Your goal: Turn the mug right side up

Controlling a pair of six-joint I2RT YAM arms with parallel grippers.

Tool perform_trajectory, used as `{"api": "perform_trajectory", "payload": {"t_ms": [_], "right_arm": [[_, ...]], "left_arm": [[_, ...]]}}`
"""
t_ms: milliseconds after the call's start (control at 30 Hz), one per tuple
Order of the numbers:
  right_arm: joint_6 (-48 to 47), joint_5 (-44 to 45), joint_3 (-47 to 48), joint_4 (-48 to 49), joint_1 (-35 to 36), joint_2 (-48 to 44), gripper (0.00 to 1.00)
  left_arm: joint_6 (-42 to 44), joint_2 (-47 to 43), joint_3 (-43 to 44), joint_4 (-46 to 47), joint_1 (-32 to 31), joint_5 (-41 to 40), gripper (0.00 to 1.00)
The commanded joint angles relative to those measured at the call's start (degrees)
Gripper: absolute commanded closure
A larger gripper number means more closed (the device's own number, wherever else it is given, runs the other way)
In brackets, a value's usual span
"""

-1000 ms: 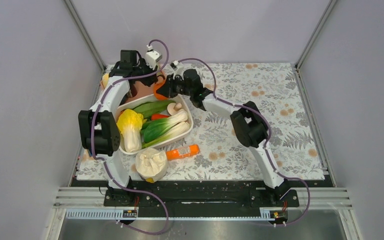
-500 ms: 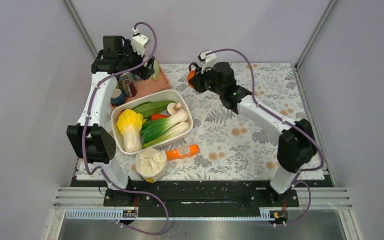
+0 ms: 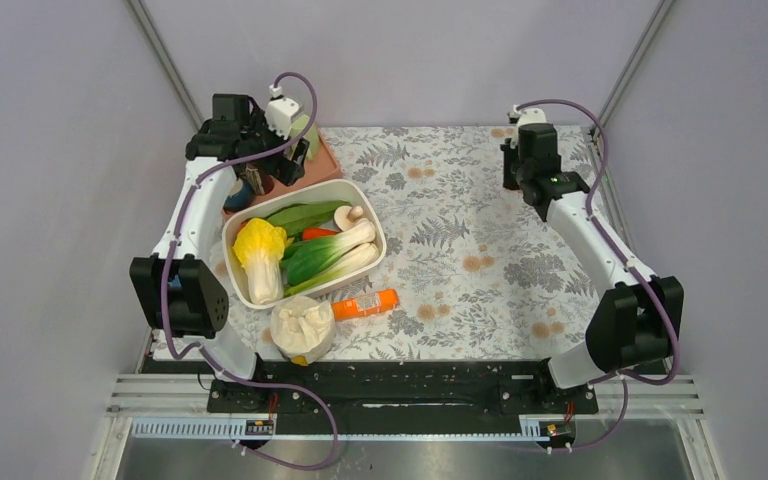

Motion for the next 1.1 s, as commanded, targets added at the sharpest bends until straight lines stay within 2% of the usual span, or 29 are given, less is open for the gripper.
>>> {"api": "perform_trajectory", "payload": {"t_ms": [0, 200, 433, 667, 867, 1067], "right_arm": [[-1.2, 2.4, 1.6, -5.0, -5.0, -1.5, 1.0], [0.9, -2.5, 4.3, -12.9, -12.0, 2.1, 1.0], [4.2, -4.6, 1.6, -18.8, -20.1, 0.0, 1.0], [9.4, -6.1, -8.3, -19.6, -29.2, -3.9, 1.0], [10.8, -7.9, -13.1, -19.4, -34.4, 1.2, 1.0], [11.7, -7.7, -16.1, -17.1, -36.3, 4.9, 1.0]], "left_arm": [[0.9, -3.5, -2.7, 0.7, 0.6, -2.4, 0.01], [1.1, -4.1, -5.7, 0.7, 0.7, -2.3, 0.01], [1.8, -4.8, -8.4, 0.7, 1.2, -2.3, 0.01], [2.6, -5.3, -10.9, 0.7, 2.1, -1.4, 0.01], [3.6, -5.3, -12.1, 0.6, 3.8, -1.8, 0.01], [4.5, -5.3, -12.2, 0.0, 5.9, -3.1, 0.01]]}}
